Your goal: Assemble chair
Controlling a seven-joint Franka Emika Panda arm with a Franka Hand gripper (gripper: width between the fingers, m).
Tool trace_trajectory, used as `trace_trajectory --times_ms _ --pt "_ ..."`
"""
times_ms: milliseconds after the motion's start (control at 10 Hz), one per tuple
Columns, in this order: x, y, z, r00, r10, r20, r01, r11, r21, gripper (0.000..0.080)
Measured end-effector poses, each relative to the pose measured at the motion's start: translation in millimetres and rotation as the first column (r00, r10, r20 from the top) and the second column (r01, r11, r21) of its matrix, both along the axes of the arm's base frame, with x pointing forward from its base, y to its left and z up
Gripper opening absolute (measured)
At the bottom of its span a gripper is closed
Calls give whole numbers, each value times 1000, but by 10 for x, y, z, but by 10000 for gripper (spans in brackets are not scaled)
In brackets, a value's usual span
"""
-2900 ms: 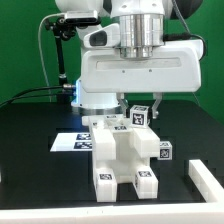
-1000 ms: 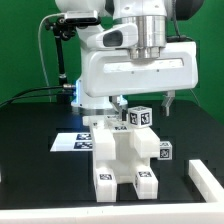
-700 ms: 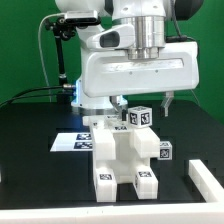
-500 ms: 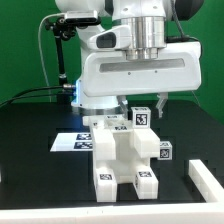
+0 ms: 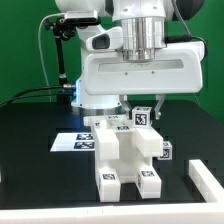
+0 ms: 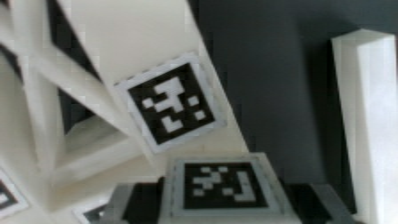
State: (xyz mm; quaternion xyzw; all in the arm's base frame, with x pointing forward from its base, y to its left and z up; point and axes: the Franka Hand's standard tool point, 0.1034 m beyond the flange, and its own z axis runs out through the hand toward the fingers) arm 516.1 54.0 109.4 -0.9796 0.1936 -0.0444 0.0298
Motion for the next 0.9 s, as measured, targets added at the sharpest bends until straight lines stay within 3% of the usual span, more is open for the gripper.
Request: trace_trajectory --times_ms 400,700,900 --pt "40 -16 -6 949 -316 -17 316 948 34 279" --pt "55 14 -4 807 -589 -45 591 805 57 284" --pt "54 16 -5 814 -579 -45 581 812 60 284"
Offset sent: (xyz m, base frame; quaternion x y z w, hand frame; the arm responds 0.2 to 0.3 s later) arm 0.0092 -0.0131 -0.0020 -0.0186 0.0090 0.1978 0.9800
